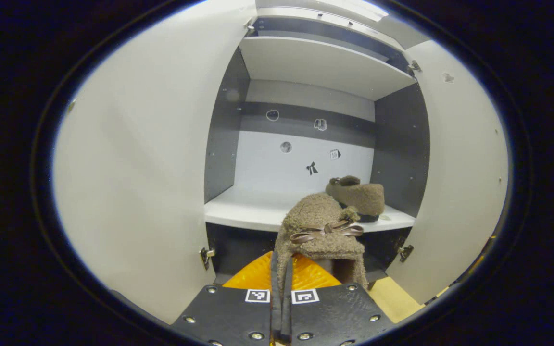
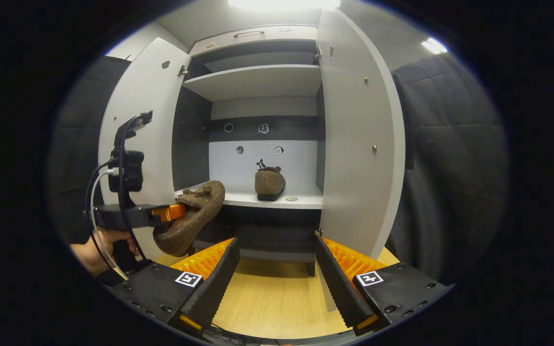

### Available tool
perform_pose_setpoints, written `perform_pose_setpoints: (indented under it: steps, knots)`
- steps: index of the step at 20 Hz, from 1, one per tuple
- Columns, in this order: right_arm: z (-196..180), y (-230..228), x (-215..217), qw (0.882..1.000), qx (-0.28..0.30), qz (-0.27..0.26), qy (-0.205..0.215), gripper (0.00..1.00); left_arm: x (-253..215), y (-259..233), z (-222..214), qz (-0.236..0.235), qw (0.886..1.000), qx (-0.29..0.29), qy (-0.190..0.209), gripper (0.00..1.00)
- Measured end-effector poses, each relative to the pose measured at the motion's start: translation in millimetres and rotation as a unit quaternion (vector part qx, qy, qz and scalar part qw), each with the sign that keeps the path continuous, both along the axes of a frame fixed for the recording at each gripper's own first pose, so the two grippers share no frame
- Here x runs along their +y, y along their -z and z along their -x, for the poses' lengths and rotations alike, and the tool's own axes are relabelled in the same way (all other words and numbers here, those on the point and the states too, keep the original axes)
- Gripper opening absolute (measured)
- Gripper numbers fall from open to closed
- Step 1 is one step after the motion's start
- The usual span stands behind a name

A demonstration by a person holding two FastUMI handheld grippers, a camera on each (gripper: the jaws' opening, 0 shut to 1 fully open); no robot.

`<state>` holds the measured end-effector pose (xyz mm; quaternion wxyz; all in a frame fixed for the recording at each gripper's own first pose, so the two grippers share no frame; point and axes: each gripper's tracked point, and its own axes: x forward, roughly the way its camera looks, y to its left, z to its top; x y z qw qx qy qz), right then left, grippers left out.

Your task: Grab one shoe with the right hand and put it into the shoe cabinet, grab the other shoe with the left hand and put it into the shoe cabinet; then close the right door with the right hand and the left door with the left hand.

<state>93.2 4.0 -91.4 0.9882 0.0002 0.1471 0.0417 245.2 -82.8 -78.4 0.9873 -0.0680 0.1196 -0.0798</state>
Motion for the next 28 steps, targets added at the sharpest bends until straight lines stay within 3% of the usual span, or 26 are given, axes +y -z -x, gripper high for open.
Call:
perform_pose_setpoints:
  steps: [1, 2, 5, 6, 7, 12, 22, 27, 28]
  knots:
    - [0, 0, -2, 1.000, -0.001, -0.002, 0.003, 1.00, -1, -8, -9, -0.005, 1.000, -0.006, 0.001, 0.07]
    - [0, 0, -4, 1.000, 0.000, -0.004, 0.007, 1.00, -2, -16, -18, -0.010, 1.000, -0.011, 0.002, 0.01]
    - [0, 4, -13, 1.000, 0.002, -0.005, 0.018, 1.00, -4, -40, -46, -0.009, 0.999, -0.031, 0.002, 0.01]
    - [0, 5, -16, 1.000, 0.002, -0.006, 0.020, 1.00, -5, -48, -55, -0.006, 0.999, -0.036, 0.002, 0.07]
    - [-2, 6, -18, 1.000, 0.002, -0.007, 0.023, 1.00, -6, -54, -65, -0.005, 0.999, -0.042, 0.003, 0.01]
    - [-5, 10, -22, 1.000, 0.003, -0.005, 0.030, 1.00, -10, -74, -116, -0.004, 0.998, -0.056, 0.009, 0.01]
    - [-14, 17, -33, 0.998, 0.009, 0.003, 0.065, 1.00, -7, -44, -217, -0.006, 1.000, 0.003, -0.005, 0.01]
    - [-13, 18, -35, 0.998, 0.012, 0.013, 0.066, 1.00, 0, -21, -226, -0.024, 0.999, 0.036, -0.011, 0.01]
    - [-13, 17, -36, 0.998, 0.012, 0.011, 0.066, 1.00, 1, -22, -228, -0.025, 0.999, 0.033, -0.013, 0.10]
